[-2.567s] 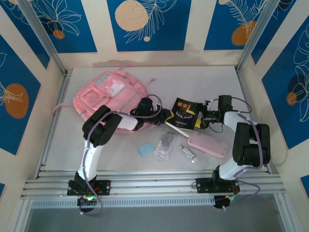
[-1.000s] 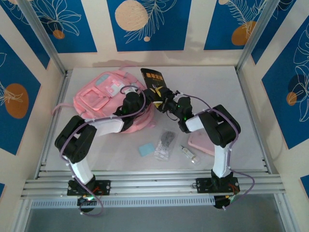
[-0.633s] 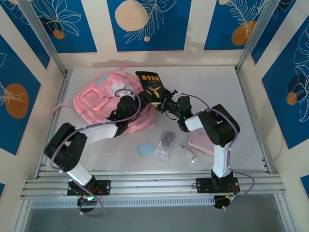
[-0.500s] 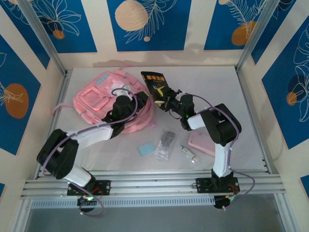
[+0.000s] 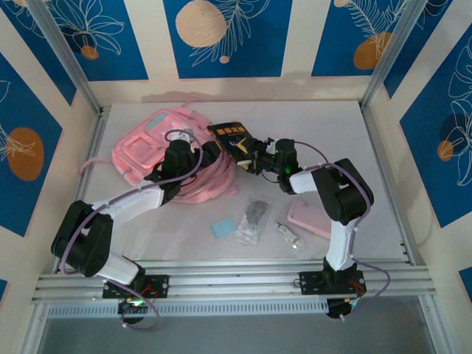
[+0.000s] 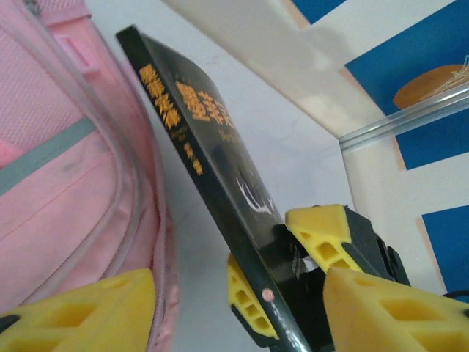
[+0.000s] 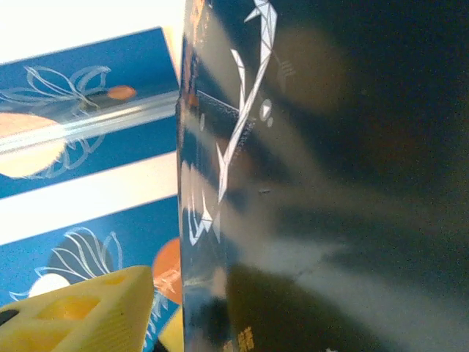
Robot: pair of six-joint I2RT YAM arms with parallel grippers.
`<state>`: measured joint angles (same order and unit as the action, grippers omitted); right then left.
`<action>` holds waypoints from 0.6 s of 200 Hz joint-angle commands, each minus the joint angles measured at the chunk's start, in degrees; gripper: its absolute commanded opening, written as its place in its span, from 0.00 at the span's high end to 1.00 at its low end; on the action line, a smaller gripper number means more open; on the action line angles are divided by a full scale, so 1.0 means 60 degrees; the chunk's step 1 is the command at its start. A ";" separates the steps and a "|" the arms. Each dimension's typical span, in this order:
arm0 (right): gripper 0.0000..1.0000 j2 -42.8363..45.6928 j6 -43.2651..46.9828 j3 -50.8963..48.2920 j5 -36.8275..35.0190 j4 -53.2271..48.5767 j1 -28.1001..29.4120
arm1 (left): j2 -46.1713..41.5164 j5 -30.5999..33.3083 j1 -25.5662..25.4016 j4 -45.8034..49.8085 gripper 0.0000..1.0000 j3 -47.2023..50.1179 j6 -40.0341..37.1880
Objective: Pack books, pencil case, and school supplies into a backpack
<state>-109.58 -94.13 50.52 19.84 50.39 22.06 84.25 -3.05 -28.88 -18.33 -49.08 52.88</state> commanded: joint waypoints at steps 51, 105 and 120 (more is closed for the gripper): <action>1.00 0.2836 0.4169 -0.0037 0.1706 -0.4191 -0.0410 | 0.1029 -0.1411 0.0519 -0.2982 0.22 0.0997 0.2290; 1.00 0.3135 0.4350 -0.0026 0.1686 -0.4528 -0.0436 | 0.2302 -0.0804 -0.0181 -0.5593 0.12 0.0629 0.3770; 1.00 0.3146 0.4350 -0.0058 0.1686 -0.4511 -0.0454 | 0.2244 -0.0480 -0.0303 -0.5747 0.12 0.0678 0.3827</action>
<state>-92.31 -70.91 50.09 27.20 22.76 18.68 97.82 -7.94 -28.53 -43.24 -43.75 72.51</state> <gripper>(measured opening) 0.620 0.881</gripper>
